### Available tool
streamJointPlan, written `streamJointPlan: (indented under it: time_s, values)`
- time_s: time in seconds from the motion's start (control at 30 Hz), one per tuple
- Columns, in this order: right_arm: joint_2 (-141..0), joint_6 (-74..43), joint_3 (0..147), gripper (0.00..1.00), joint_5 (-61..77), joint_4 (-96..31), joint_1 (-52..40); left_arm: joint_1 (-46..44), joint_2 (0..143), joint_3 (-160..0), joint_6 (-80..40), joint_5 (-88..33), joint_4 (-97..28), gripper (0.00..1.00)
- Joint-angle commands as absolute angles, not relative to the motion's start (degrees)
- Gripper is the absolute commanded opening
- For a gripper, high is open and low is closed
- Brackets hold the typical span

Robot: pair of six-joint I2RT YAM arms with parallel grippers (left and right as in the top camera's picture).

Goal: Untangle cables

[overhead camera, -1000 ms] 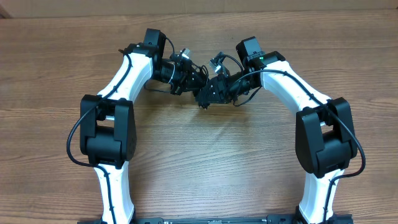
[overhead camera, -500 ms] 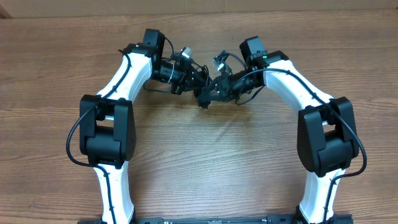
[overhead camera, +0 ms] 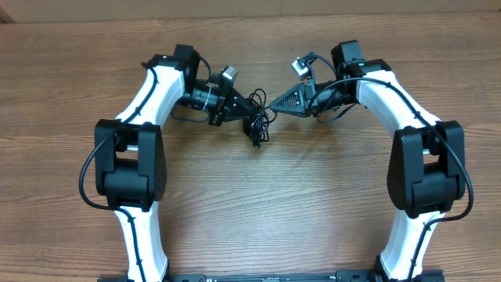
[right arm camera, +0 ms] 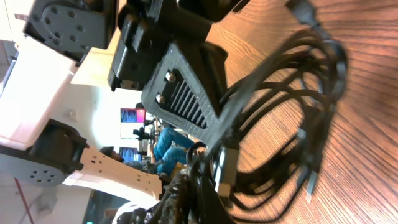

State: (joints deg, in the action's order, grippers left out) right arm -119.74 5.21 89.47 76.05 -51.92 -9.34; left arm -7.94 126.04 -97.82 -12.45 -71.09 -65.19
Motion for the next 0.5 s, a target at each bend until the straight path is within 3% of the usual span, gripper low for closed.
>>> streamJointPlan:
  time_s: [0.0, 0.33, 0.43, 0.47]
  values:
    - [-118.96, 5.15, 90.11, 0.04, 74.65, -51.42, -6.35, -4.69, 125.62, -97.93, -2.39, -70.94, -69.34, 0.04]
    - [-118.96, 2.70, 90.11, 0.04, 72.34, -51.48, -6.33, -2.90, 125.62, -97.86, -1.58, -68.51, -71.77, 0.04]
    - [-118.96, 6.55, 90.11, 0.44, 72.95, -53.41, -8.25, -3.07, 125.62, -97.86, -1.96, -68.49, -71.88, 0.04]
    - [-118.96, 6.52, 90.11, 0.49, 72.99, -53.43, -8.80, -3.07, 125.62, -97.86, -1.96, -68.47, -72.10, 0.04]
